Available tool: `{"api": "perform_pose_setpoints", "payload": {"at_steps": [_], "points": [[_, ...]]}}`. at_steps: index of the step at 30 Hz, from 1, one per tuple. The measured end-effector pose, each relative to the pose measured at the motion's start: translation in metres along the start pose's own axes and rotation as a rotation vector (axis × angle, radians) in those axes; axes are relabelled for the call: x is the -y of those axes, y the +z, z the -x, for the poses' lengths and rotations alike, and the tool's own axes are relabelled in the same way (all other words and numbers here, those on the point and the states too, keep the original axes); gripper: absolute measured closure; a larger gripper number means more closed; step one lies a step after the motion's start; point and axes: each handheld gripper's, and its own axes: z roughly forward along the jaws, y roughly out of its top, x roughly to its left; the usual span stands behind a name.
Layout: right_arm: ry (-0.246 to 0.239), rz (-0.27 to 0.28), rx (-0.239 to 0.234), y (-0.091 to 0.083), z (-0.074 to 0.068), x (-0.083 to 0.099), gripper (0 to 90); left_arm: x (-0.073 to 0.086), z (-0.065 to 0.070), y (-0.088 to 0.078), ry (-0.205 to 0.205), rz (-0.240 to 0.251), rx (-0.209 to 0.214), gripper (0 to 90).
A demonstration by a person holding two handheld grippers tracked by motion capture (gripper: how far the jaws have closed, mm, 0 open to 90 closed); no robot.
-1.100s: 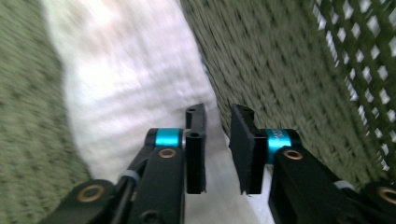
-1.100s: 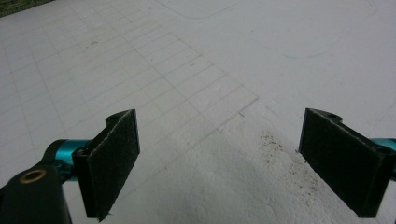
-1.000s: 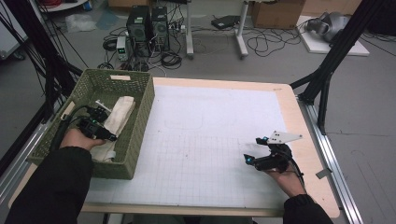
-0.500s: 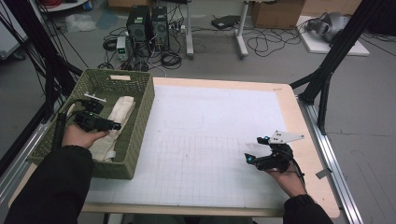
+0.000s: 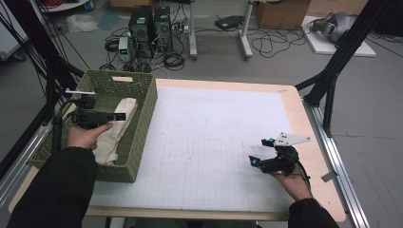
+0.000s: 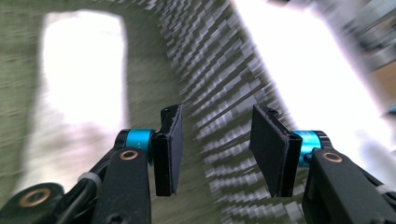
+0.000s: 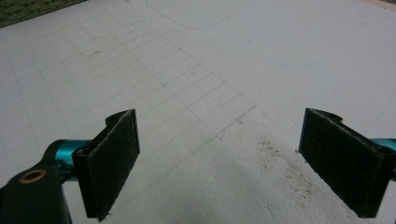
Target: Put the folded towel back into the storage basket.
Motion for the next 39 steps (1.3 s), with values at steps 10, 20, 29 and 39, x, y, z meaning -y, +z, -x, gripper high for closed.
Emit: {"api": "perform_pose_setpoints", "payload": {"at_steps": [10, 20, 29, 39], "points": [[0.005, 0.000, -0.001, -0.001, 0.001, 0.000, 11.7, -0.002, 0.000, -0.002, -0.079, 0.084, 0.155, 53.1], [0.000, 0.003, -0.003, 0.002, 0.001, -0.001, 11.7, -0.001, 0.007, -0.002, -0.063, 0.084, 0.217, 50.3], [-0.008, 0.002, -0.004, 0.002, -0.001, -0.003, 11.7, 0.001, 0.024, 0.004, -0.038, 0.113, 0.240, 49.8], [-0.002, 0.008, -0.003, 0.000, 0.000, -0.003, 11.7, -0.002, 0.047, 0.018, -0.012, 0.106, 0.275, 49.6]]}}
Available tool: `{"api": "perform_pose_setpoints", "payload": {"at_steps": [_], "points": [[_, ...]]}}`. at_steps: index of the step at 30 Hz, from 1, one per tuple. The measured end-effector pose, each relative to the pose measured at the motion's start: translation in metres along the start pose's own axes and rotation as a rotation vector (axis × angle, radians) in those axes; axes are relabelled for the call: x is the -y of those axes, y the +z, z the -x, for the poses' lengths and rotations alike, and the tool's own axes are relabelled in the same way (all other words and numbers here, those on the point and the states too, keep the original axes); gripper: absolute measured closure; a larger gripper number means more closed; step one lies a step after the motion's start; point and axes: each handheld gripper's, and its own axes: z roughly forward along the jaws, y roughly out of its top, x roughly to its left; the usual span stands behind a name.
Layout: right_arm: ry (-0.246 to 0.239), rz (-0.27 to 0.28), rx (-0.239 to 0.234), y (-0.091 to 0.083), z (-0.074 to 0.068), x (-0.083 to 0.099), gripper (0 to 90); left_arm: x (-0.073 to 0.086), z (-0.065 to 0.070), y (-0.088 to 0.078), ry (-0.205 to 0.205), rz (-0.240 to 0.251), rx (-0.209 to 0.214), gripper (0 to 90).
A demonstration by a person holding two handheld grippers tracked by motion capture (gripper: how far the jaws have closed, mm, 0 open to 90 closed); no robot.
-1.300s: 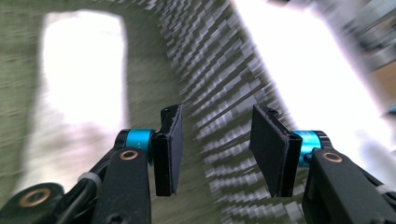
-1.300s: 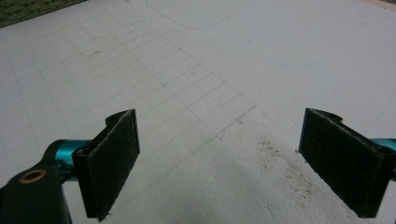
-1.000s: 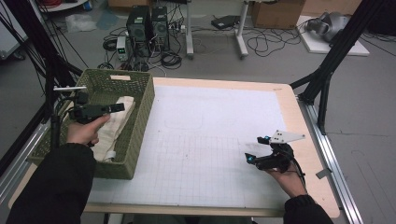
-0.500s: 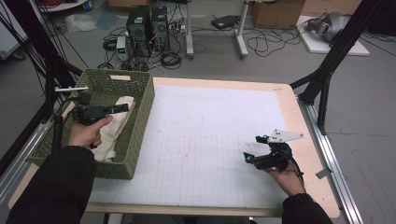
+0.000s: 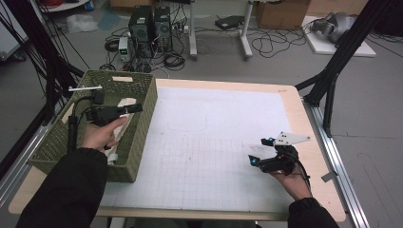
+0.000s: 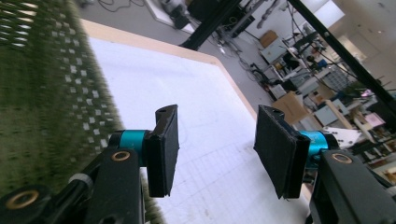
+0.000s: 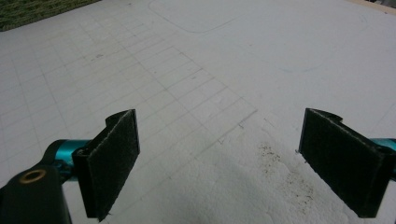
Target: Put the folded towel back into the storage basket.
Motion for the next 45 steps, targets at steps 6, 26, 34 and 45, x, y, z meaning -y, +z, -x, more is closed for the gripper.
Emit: {"api": "perform_pose_setpoints", "payload": {"at_steps": [6, 26, 34, 45], "points": [[0.001, 0.001, -0.001, 0.000, 0.000, 0.000, 11.7, 0.003, 0.008, 0.014, 0.014, -0.015, -0.001, 49.1], [-0.008, 0.011, -0.001, -0.001, 0.001, 0.000, 11.7, 0.012, 0.039, 0.056, 0.044, -0.034, -0.036, 46.2], [-0.004, 0.013, 0.000, -0.001, 0.001, -0.001, 11.7, 0.017, 0.051, 0.073, 0.081, -0.031, -0.070, 45.5], [-0.005, 0.022, 0.002, -0.002, 0.003, -0.001, 11.7, 0.029, 0.067, 0.099, 0.136, -0.040, -0.123, 42.7]]}}
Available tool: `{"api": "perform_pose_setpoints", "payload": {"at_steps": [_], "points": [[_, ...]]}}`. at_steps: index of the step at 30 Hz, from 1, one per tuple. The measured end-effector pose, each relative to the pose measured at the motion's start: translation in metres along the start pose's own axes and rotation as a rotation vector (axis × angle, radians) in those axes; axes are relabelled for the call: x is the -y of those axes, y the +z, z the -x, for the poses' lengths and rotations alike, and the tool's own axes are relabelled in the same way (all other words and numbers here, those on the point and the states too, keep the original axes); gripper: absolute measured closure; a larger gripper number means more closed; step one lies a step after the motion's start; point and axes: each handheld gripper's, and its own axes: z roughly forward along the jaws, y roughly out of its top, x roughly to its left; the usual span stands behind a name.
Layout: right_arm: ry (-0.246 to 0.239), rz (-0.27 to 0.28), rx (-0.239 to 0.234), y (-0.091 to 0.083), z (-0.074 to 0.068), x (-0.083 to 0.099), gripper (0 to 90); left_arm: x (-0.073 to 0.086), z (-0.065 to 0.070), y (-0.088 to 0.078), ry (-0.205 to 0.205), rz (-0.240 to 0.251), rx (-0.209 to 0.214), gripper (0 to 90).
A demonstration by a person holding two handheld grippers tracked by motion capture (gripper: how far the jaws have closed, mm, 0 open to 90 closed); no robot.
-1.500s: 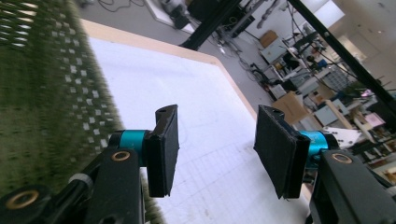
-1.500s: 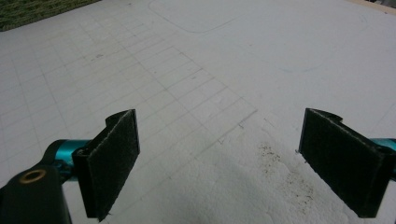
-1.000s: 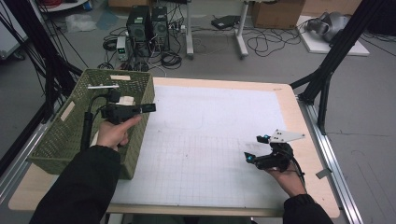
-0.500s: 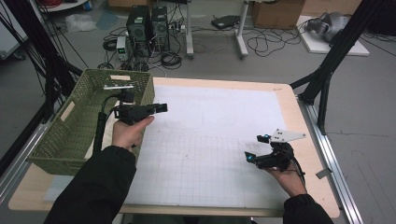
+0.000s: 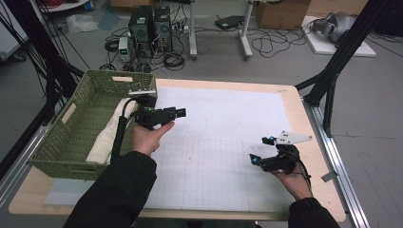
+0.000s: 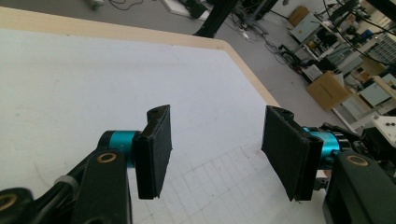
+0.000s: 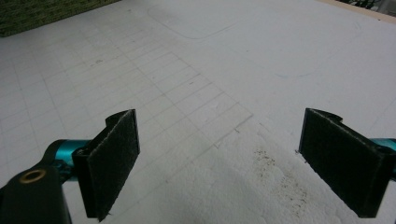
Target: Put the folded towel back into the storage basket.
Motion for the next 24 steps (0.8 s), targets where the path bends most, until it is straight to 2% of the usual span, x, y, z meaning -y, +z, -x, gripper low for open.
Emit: {"api": "perform_pose_setpoints", "payload": {"at_steps": [4, 8, 14, 20, 24], "points": [[0.004, 0.001, -0.002, 0.000, 0.000, 0.000, 11.7, 0.002, 0.002, 0.003, 0.012, 0.002, -0.018, 42.6], [0.000, -0.001, -0.001, 0.001, -0.001, -0.001, 11.7, 0.007, 0.011, 0.007, 0.057, 0.009, -0.065, 42.9], [0.001, 0.001, -0.004, 0.000, 0.000, 0.000, 11.7, 0.017, 0.017, 0.018, 0.071, 0.010, -0.068, 42.8], [0.002, 0.000, -0.004, 0.000, 0.000, 0.000, 11.7, 0.029, 0.022, 0.030, 0.122, 0.000, -0.111, 42.7], [0.002, 0.001, -0.001, 0.000, 0.000, 0.000, 11.7, 0.034, 0.023, 0.034, 0.141, -0.001, -0.127, 42.3]]}}
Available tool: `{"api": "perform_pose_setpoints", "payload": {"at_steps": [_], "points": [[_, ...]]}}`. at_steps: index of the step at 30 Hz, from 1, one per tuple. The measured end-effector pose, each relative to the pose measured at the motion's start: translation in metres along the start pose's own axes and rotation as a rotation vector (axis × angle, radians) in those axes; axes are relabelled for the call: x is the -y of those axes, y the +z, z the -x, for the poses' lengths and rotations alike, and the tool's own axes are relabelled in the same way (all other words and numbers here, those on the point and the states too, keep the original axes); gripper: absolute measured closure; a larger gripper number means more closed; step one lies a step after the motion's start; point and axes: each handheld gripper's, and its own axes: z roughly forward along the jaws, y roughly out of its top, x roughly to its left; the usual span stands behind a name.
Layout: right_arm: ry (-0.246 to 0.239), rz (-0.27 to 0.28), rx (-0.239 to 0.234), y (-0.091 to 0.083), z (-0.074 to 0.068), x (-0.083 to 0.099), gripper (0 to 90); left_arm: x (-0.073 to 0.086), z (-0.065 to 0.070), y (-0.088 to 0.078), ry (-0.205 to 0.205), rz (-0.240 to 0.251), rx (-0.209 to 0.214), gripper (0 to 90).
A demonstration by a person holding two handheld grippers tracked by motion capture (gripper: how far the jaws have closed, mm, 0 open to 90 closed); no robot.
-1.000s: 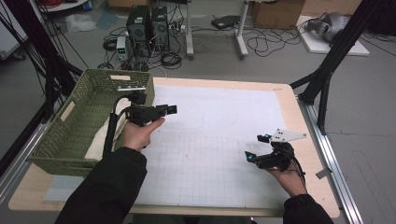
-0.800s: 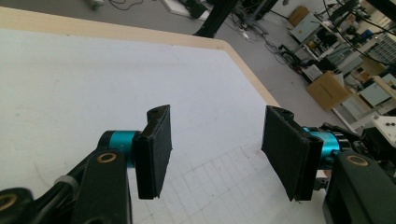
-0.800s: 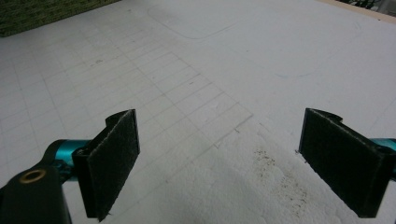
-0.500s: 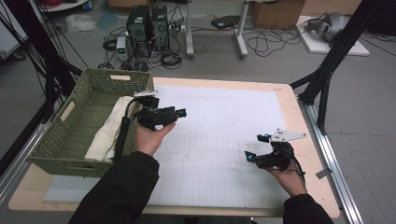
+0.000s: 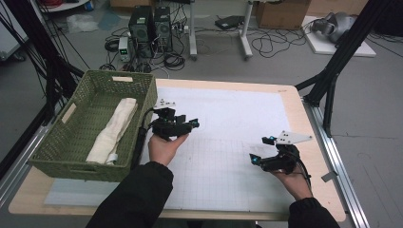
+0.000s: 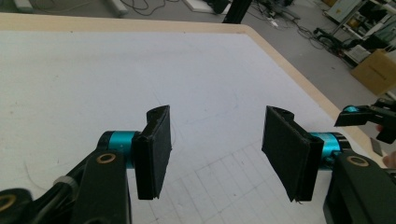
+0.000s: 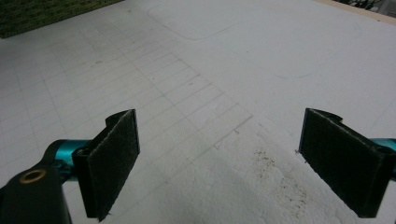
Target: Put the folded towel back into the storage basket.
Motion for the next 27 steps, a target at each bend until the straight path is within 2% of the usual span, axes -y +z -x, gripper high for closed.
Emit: {"api": "perform_pose_setpoints", "payload": {"at_steps": [6, 16, 23, 27], "points": [[0.000, 0.002, 0.000, -0.001, 0.000, 0.000, 11.7, 0.009, 0.002, 0.003, 0.038, 0.001, -0.036, 41.0], [-0.003, -0.001, 0.002, -0.002, -0.002, 0.000, 11.7, 0.025, 0.001, 0.003, 0.068, -0.008, -0.060, 39.2], [0.004, -0.003, 0.002, -0.003, -0.003, 0.000, 11.5, 0.033, 0.001, 0.001, 0.113, -0.026, -0.088, 37.2], [-0.002, 0.004, 0.002, -0.004, -0.005, -0.001, 11.5, 0.038, -0.001, -0.001, 0.111, -0.026, -0.090, 36.9]]}}
